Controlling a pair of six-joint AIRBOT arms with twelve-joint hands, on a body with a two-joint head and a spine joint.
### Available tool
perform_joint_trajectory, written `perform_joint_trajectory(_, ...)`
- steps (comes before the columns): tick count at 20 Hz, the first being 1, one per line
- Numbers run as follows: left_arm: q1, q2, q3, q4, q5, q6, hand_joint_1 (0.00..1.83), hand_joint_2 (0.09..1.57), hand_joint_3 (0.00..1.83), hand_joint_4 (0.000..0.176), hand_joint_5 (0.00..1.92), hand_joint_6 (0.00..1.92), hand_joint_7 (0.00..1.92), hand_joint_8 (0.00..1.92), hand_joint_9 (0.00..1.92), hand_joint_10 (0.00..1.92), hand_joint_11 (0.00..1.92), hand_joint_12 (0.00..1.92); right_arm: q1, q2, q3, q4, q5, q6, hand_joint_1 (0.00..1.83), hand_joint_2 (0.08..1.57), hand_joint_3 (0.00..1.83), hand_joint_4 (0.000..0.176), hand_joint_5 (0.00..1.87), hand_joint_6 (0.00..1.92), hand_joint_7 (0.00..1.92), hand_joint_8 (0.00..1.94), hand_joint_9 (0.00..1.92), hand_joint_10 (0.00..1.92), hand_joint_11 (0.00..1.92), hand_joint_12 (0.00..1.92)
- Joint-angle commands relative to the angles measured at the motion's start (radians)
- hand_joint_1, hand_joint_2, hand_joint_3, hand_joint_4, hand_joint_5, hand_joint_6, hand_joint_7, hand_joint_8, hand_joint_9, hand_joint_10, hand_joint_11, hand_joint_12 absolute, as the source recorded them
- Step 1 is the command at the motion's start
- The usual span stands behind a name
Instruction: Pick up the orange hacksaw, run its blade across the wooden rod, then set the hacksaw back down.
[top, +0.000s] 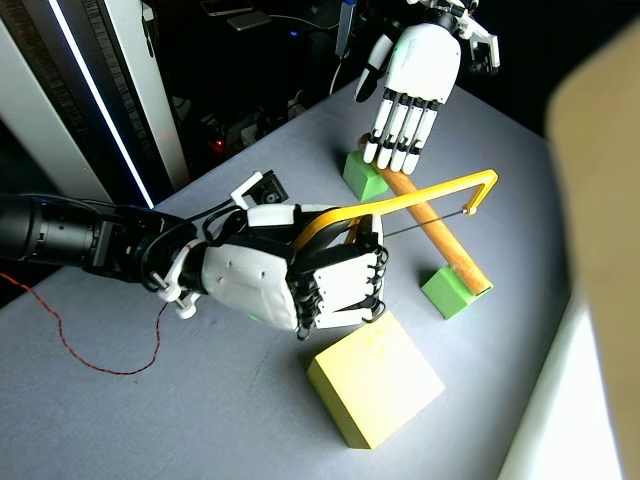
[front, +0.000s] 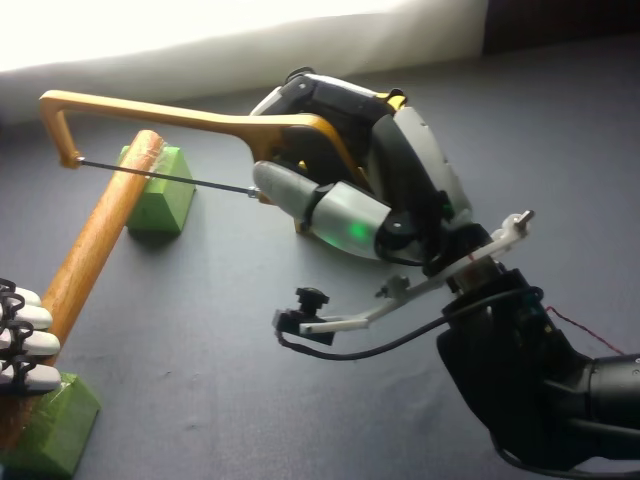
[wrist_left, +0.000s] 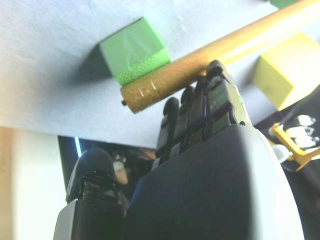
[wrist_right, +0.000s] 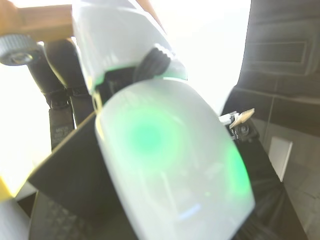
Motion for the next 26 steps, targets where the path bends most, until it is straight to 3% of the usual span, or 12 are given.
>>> perform_joint_trajectory(1, 0.000, -0.003, -0.001, -0.015, -0.020, -0.004, 0.12, 1.30, 0.00, 0.000, 0.07, 0.01, 0.05, 0.01, 0.03, 0.01, 0.01, 0.01, 0.020, -0.001, 0.003, -0.050, 0.102, 0.006, 1.36, 1.18, 0.00, 0.000, 0.74, 1.11, 0.92, 1.17, 0.78, 1.42, 0.47, 1.26)
perform_joint_trajectory(3, 0.000, -0.004, -0.001, -0.015, -0.020, -0.004, 0.10, 1.31, 0.00, 0.000, 0.07, 0.00, 0.04, 0.00, 0.03, 0.00, 0.01, 0.01, 0.026, -0.009, 0.003, -0.050, 0.079, -0.003, 1.36, 1.19, 0.00, 0.000, 0.71, 1.14, 0.91, 1.19, 0.78, 1.43, 0.45, 1.26)
perform_joint_trajectory(4, 0.001, -0.004, -0.001, -0.015, -0.020, -0.004, 0.09, 1.31, 0.00, 0.000, 0.06, 0.00, 0.04, 0.00, 0.03, 0.01, 0.02, 0.01, 0.029, -0.012, 0.003, -0.050, 0.069, -0.012, 1.37, 1.16, 0.00, 0.000, 0.77, 1.05, 0.96, 1.12, 0.85, 1.37, 0.46, 1.26)
perform_joint_trajectory(11, 0.000, -0.004, -0.003, -0.015, -0.020, -0.004, 0.09, 1.30, 0.00, 0.000, 0.07, 0.01, 0.05, 0.01, 0.04, 0.01, 0.01, 0.01, 0.019, -0.024, 0.003, -0.043, 0.045, -0.035, 1.36, 1.18, 0.00, 0.000, 0.75, 1.09, 0.91, 1.21, 0.78, 1.42, 0.45, 1.25)
perform_joint_trajectory(14, 0.000, -0.004, -0.003, -0.015, -0.020, -0.004, 0.13, 1.30, 0.00, 0.000, 0.07, 0.01, 0.05, 0.01, 0.03, 0.01, 0.00, 0.00, 0.017, -0.024, 0.002, -0.042, 0.024, -0.050, 1.37, 1.15, 0.00, 0.000, 0.80, 1.03, 0.98, 1.08, 0.84, 1.37, 0.49, 1.23)
perform_joint_trajectory(17, -0.001, -0.004, -0.003, -0.015, -0.020, -0.004, 0.07, 1.31, 0.00, 0.000, 0.04, 0.00, 0.04, 0.00, 0.02, 0.00, 0.01, 0.00, 0.016, -0.025, 0.002, -0.035, 0.013, -0.066, 1.36, 1.19, 0.00, 0.000, 0.72, 1.15, 0.90, 1.20, 0.77, 1.44, 0.44, 1.25)
perform_joint_trajectory(21, -0.001, -0.004, -0.003, -0.015, -0.020, -0.004, 0.09, 1.30, 0.00, 0.000, 0.05, 0.01, 0.05, 0.00, 0.04, 0.00, 0.02, 0.01, 0.010, -0.039, 0.002, -0.028, -0.008, -0.086, 1.37, 1.15, 0.00, 0.000, 0.83, 0.97, 0.97, 1.11, 0.85, 1.36, 0.49, 1.20)
perform_joint_trajectory(26, -0.001, -0.005, -0.004, -0.015, -0.019, -0.004, 0.08, 1.30, 0.00, 0.000, 0.07, 0.01, 0.07, 0.00, 0.05, 0.00, 0.03, 0.02, 0.004, -0.049, 0.002, -0.028, -0.048, -0.092, 1.36, 1.18, 0.00, 0.000, 0.76, 1.08, 0.92, 1.18, 0.77, 1.43, 0.45, 1.24)
